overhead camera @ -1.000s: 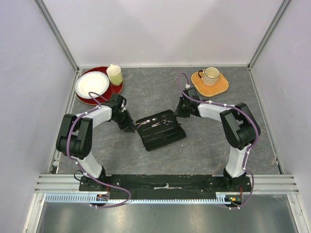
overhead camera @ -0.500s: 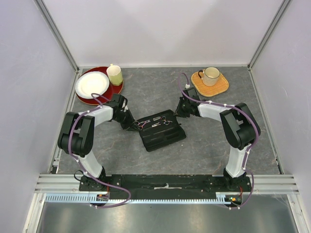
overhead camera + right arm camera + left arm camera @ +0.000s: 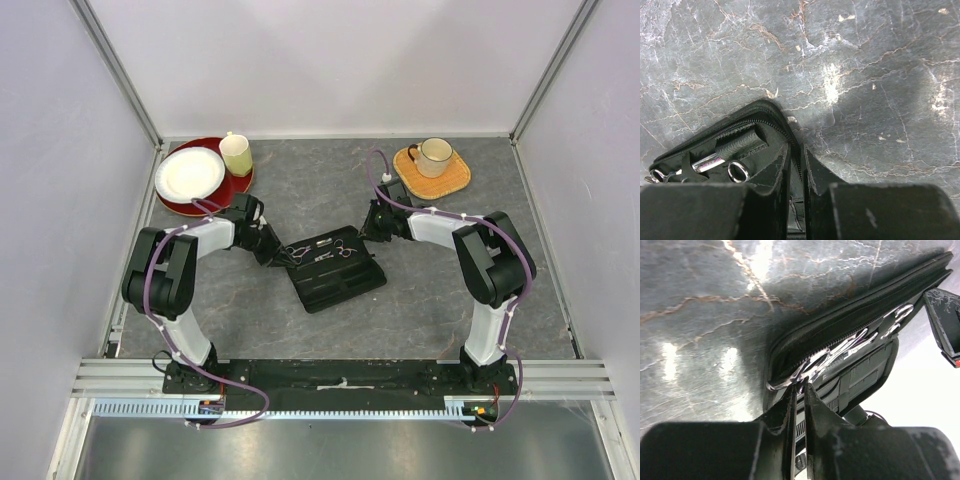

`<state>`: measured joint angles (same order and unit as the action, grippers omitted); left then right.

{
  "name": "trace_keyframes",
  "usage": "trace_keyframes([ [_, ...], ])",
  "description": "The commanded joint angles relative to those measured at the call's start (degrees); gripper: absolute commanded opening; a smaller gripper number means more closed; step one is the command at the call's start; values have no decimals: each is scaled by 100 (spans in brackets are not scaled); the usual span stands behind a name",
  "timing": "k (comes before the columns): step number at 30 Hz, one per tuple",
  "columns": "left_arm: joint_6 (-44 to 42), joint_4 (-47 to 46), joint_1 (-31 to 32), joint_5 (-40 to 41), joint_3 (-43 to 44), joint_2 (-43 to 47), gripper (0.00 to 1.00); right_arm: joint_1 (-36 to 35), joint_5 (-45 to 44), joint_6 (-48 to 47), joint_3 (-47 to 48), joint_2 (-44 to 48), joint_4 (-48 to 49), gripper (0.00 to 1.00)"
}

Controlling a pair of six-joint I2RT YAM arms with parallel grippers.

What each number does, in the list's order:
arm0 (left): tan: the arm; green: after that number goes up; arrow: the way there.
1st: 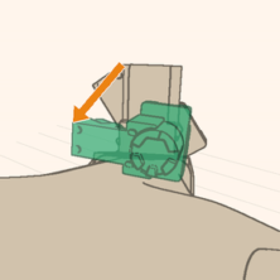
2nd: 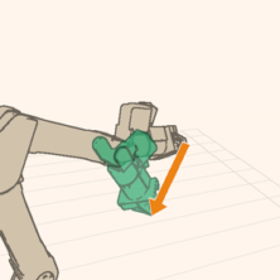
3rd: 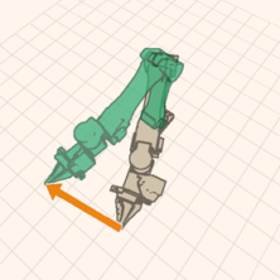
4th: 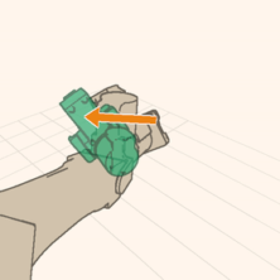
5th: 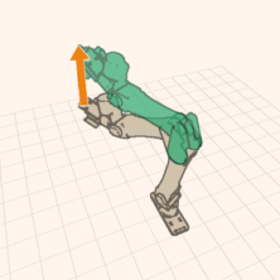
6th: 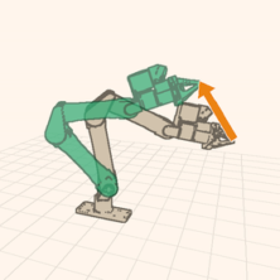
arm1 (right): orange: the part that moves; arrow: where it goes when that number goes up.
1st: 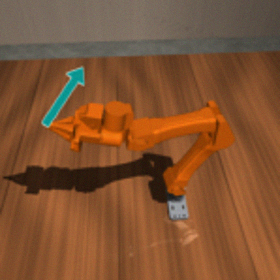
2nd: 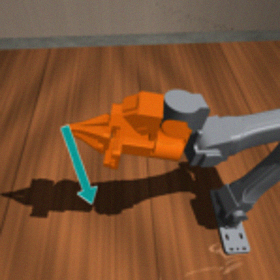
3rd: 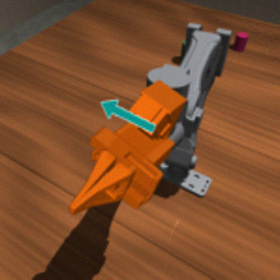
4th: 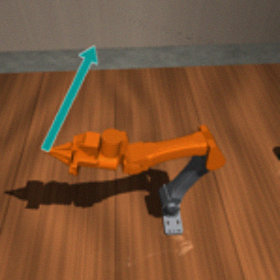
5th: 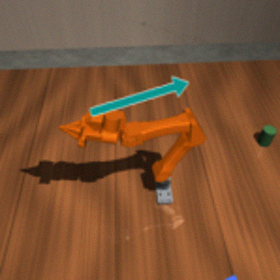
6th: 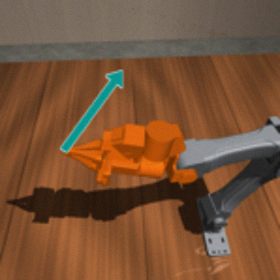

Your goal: Sort the hair-cutting tools

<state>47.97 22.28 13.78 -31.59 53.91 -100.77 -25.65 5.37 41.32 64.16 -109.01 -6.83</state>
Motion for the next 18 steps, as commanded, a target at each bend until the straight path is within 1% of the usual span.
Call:
trace_keyframes([
  [1,415,-567,125,-497,172,-65,12,-45,149,-107,-97,-226,-425,17],
  [4,424,-567,169,-506,269,-144,12,-37,263,-115,-114,-217,-381,16],
  [18,310,-567,520,-567,761,-663,12,-107,474,16,-237,-217,-205,16],
])
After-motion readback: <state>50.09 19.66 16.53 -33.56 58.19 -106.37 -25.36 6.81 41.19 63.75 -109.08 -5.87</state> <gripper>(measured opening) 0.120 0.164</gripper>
